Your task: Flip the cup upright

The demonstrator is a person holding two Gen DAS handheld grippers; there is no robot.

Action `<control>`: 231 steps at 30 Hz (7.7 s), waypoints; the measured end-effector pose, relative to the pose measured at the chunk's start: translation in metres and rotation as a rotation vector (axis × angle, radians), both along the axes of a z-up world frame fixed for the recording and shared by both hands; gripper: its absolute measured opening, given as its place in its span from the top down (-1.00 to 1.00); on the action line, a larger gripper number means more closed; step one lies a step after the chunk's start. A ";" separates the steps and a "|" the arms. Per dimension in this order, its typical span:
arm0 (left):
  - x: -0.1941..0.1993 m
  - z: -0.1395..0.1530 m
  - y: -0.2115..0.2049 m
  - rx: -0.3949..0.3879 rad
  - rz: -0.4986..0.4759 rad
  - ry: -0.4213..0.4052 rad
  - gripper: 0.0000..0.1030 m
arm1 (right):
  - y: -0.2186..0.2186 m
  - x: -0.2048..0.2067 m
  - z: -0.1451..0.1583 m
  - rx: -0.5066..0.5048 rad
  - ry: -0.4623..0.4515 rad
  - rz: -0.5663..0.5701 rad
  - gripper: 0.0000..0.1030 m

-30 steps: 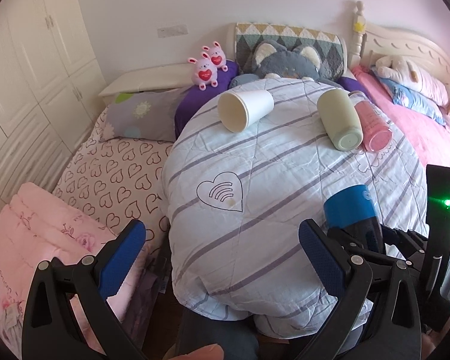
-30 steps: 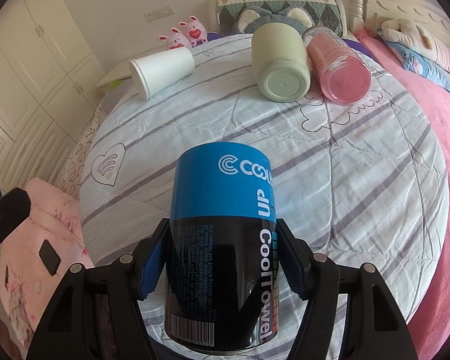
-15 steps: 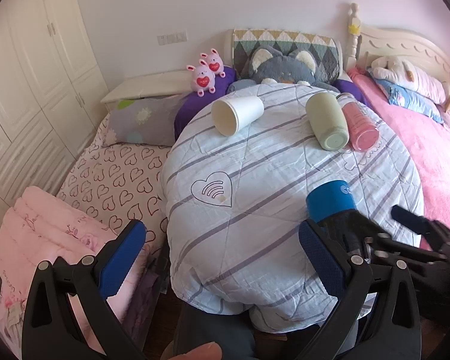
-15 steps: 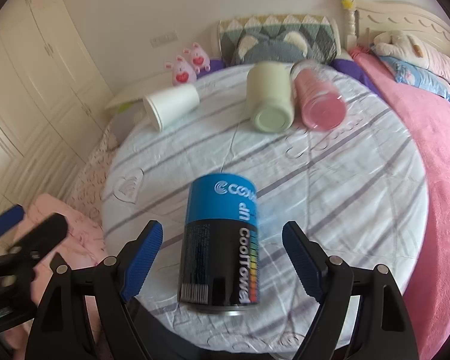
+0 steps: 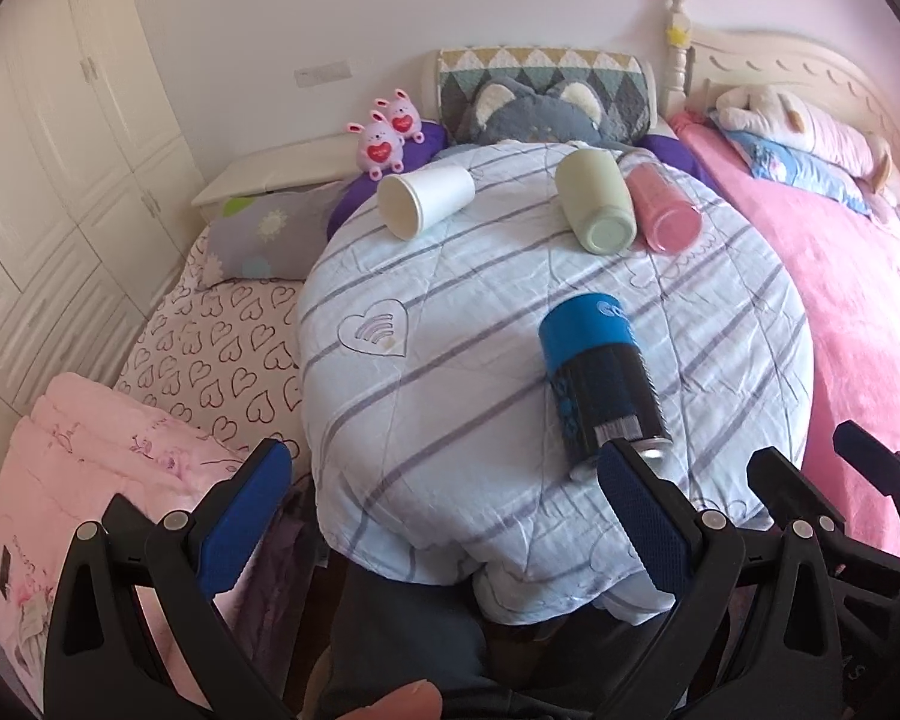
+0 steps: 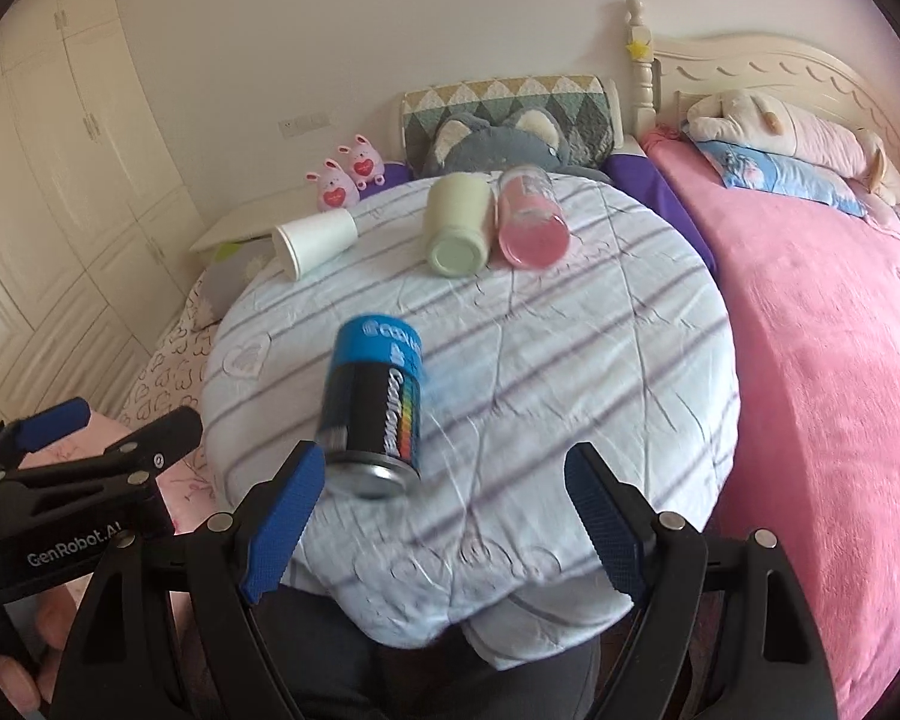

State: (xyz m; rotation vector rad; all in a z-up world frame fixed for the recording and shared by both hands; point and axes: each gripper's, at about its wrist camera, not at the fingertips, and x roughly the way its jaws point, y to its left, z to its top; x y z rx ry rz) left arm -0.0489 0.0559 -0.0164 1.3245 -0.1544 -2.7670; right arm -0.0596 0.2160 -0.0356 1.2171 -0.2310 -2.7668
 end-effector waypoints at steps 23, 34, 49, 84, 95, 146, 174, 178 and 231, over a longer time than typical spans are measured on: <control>0.012 -0.001 0.010 -0.005 -0.010 -0.010 -1.00 | 0.037 0.012 -0.001 -0.035 0.010 -0.070 -0.62; -0.003 -0.013 0.024 0.009 -0.036 -0.066 -1.00 | 0.048 0.006 -0.007 -0.053 -0.008 -0.080 -0.62; -0.076 -0.049 0.051 0.181 -0.053 -0.261 -1.00 | 0.081 -0.031 -0.031 -0.081 -0.077 -0.108 -0.62; -0.132 -0.081 0.045 0.315 -0.001 -0.351 -0.32 | 0.100 -0.091 -0.063 -0.091 -0.172 -0.115 -0.62; -0.130 -0.051 0.032 0.145 -0.038 -0.016 -0.32 | 0.096 -0.084 -0.059 -0.081 -0.167 -0.121 -0.62; -0.087 -0.083 0.050 0.057 -0.092 0.355 -0.33 | 0.077 -0.028 -0.042 0.018 -0.155 -0.149 -0.62; -0.063 -0.052 0.034 0.047 -0.114 0.425 -0.99 | 0.066 -0.017 -0.021 0.029 -0.095 -0.151 -0.62; -0.047 -0.027 0.023 0.052 -0.120 0.445 -0.99 | 0.065 -0.012 -0.008 0.020 -0.047 -0.155 -0.62; 0.083 0.023 -0.075 0.063 -0.034 0.411 -1.00 | -0.040 0.078 0.030 0.114 0.346 -0.065 -0.62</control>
